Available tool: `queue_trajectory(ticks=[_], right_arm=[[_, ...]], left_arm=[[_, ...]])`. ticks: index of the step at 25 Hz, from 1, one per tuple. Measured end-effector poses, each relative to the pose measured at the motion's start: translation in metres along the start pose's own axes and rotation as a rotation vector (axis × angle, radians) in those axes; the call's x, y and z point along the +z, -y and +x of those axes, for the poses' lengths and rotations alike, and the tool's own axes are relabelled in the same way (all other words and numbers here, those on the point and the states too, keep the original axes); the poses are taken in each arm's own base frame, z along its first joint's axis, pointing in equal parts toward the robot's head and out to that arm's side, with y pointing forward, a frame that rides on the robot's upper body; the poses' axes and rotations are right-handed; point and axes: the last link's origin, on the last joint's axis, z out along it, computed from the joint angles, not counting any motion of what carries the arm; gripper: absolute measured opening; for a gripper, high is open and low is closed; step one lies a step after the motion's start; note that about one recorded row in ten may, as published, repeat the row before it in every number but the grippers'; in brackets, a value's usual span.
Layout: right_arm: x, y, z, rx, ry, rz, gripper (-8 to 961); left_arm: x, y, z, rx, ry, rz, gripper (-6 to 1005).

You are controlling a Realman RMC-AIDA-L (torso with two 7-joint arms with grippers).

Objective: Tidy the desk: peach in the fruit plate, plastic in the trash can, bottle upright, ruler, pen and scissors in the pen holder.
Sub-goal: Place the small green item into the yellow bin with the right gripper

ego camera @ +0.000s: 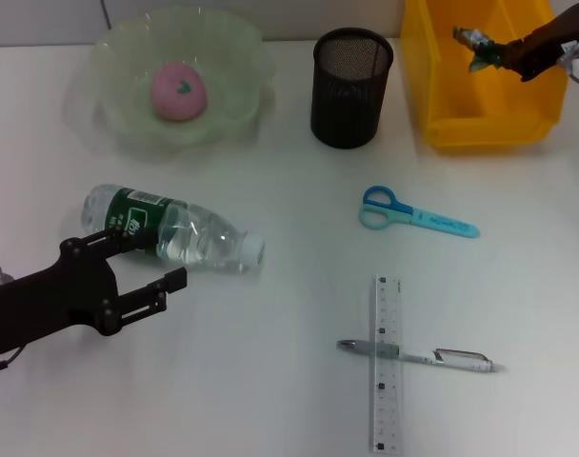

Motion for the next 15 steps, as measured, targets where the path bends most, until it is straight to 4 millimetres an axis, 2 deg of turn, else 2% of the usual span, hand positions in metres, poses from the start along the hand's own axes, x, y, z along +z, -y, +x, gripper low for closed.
queue_trajectory(ticks=[15], right_arm=[[0.0079,0.0017,-0.0016,0.0,0.006,0.018,38]], left_arm=[[-0.002,0.0016,0.0016,0.009,-0.003,0.004,688]])
